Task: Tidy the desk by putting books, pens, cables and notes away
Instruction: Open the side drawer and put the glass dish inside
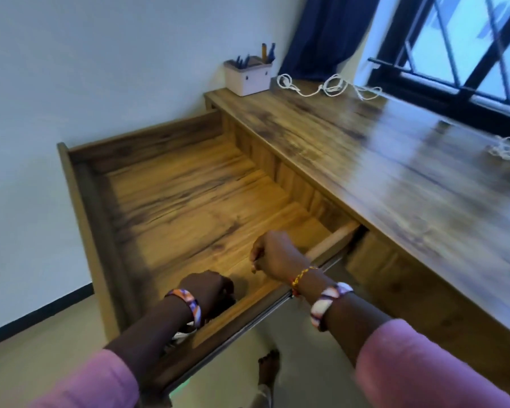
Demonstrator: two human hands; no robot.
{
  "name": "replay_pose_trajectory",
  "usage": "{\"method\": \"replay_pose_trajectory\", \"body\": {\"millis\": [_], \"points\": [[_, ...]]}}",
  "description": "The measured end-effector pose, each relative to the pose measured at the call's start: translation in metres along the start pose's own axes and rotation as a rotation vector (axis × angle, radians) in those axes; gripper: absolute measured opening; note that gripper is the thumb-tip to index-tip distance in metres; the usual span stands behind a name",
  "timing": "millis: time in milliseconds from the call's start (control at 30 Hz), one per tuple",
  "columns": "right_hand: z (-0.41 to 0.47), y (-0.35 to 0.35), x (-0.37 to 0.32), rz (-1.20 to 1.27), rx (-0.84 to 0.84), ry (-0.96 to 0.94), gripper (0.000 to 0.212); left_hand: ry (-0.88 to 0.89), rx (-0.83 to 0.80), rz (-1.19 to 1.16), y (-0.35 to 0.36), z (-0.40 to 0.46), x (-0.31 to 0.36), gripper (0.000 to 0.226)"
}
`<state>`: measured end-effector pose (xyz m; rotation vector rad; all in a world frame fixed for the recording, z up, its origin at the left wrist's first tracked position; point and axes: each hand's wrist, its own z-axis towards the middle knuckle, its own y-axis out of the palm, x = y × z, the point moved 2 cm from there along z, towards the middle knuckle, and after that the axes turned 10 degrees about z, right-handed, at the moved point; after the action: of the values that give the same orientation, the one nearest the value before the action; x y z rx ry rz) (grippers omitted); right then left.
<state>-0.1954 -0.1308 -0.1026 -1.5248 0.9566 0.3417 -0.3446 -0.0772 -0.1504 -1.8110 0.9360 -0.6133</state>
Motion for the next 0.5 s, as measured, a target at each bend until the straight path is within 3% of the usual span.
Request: {"method": "replay_pose_trajectory", "body": {"millis": [233,333,500], "points": [[0.022,0.042,-0.002,-0.343,-0.398,0.023,0.024,0.113,-0.045,0.101,-0.012,-0.014,0.0,0.043],[0.02,0.03,-0.002,-0.321,-0.335,0.002,0.023,0.074,-0.066,0.066,-0.022,-0.017,0.001,0.052],[-0.011,-0.029,0.007,-0.092,-0.004,-0.181,0.025,0.112,-0.02,0.073,-0.065,-0.005,0.023,0.052]]}}
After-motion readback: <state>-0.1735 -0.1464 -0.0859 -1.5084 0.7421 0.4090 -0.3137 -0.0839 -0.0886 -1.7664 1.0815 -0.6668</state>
